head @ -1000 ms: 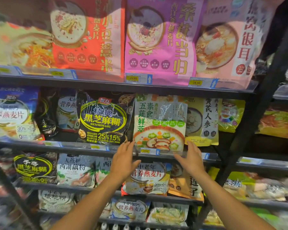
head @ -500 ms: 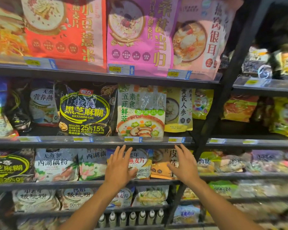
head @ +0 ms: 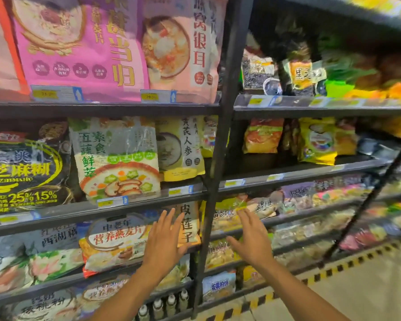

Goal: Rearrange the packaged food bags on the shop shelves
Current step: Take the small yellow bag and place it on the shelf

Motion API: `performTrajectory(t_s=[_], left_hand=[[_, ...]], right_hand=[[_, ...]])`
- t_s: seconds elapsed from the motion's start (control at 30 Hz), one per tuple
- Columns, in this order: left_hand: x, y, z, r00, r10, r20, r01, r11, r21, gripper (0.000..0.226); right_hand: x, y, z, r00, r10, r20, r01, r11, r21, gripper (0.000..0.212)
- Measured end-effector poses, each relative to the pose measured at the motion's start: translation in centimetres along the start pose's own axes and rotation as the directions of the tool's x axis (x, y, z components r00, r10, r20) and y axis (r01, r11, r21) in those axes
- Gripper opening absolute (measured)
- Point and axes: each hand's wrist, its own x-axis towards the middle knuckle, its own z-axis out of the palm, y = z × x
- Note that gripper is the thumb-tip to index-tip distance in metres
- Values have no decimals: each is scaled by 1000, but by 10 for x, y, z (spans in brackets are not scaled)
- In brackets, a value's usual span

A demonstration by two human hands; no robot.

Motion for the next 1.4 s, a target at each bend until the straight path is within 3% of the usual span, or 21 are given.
performTrajectory(t_s=[0.2,0.43,0.7,1.03,1.3,1.4], left_hand=[[51,116,32,992,128,5,-127,990,-60,86],[113,250,61,973,231,-13,-230,964,-134,83],[187,368,80,964,266,4,-257,938,-233,84],[332,442,123,955,297,24,-279,919,-277,89],[455,481,153,958,275,77,-230,903,-363,92],[488,488,162,961,230,157,-154,908,-389,94]], right_hand=[[-2,112,-51,993,108,-46,-106,994,29,87],[9,241,-118,984,120,-133,-117,993,32,84],[45,349,-167,959,191,-210,-190,982,24,85],[151,445,-187,939,226,-260,-227,974,28,85],[258,506,-204,931,251,-266,-240,968,71,86],[291,522,-206,930,260,-259,-240,965,108,84]])
